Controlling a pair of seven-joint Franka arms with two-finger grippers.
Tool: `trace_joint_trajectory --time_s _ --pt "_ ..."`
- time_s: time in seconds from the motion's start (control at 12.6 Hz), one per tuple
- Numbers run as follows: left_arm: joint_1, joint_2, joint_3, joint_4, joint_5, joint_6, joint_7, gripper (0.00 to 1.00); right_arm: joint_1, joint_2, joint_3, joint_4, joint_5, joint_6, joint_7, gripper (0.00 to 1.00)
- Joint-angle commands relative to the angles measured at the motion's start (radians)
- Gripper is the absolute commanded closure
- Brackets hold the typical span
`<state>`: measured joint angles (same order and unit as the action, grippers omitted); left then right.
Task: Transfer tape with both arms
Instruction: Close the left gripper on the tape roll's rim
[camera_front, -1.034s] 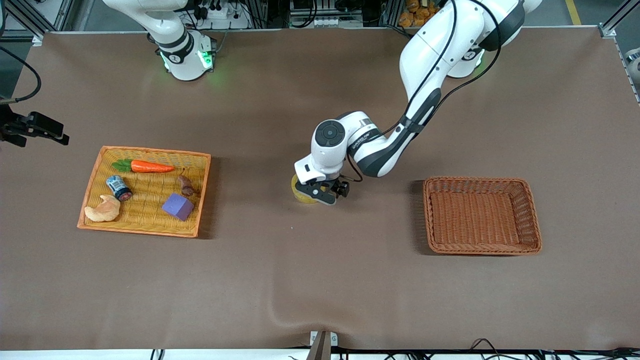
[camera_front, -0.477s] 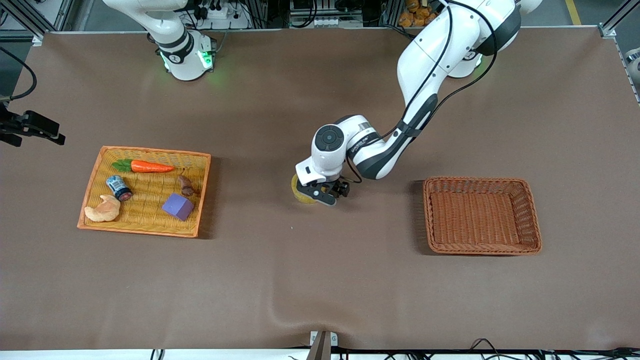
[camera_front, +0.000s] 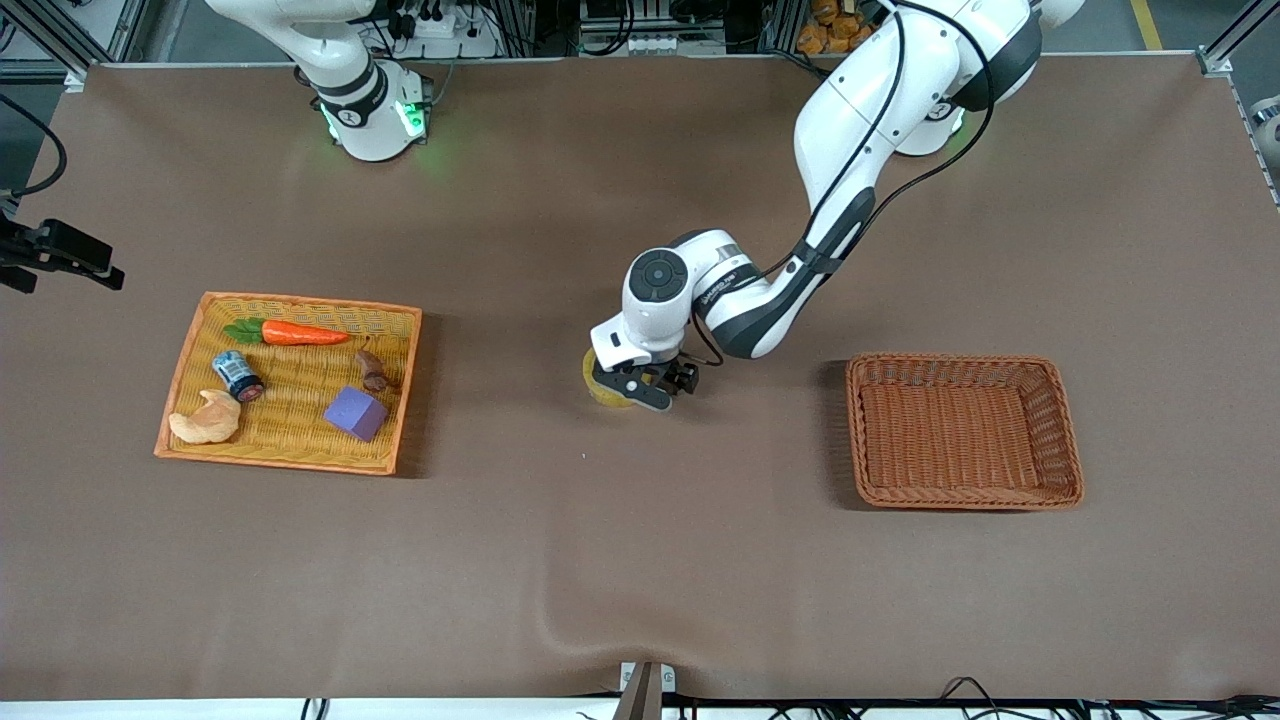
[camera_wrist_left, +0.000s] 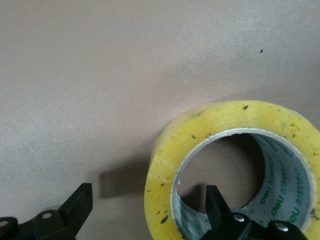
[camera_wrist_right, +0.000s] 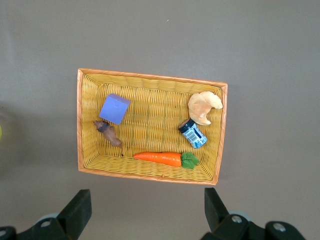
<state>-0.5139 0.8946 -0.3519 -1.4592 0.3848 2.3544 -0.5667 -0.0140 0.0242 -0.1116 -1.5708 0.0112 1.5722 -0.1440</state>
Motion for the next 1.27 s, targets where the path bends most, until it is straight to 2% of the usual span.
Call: trace_joint_trajectory --time_s 0.0,0.08,0.16,0.56,0.72,0.8,0.88,1.19 --pt "0.003 -0.009 -0.001 0.000 0.012 -0.003 0.002 0.00 -0.027 0.008 0.013 0.022 0.013 -0.009 -0.009 0.00" --pt "0.003 -0.009 -0.001 0.000 0.012 -0.004 0.005 0.05 -0.027 0.010 0.013 0.022 0.013 -0.009 -0.009 0.00" --pt "0.003 -0.011 -0.001 0.000 0.016 -0.004 0.008 0.16 -0.027 0.010 0.013 0.022 0.013 -0.009 -0.011 0.00" --pt "-0.005 -0.013 -0.002 -0.006 0.029 -0.006 0.008 0.39 -0.027 0.010 0.013 0.022 0.013 -0.008 -0.009 0.00" --pt "-0.003 -0.013 -0.002 -0.012 0.029 -0.006 0.014 0.65 -0.027 0.010 0.013 0.022 0.012 -0.009 -0.009 0.00" --pt "-0.003 -0.013 -0.002 -0.018 0.032 -0.006 0.028 0.88 -0.027 0.010 0.013 0.022 0.012 -0.008 -0.009 0.00" --pt "-0.008 -0.019 -0.002 -0.013 0.031 -0.009 0.040 1.00 -0.027 0.010 0.013 0.023 0.012 -0.009 -0.009 0.00" --pt "0.002 -0.028 -0.007 -0.012 0.014 -0.043 0.036 1.00 -0.027 0.010 0.013 0.022 0.012 -0.009 -0.009 0.00"
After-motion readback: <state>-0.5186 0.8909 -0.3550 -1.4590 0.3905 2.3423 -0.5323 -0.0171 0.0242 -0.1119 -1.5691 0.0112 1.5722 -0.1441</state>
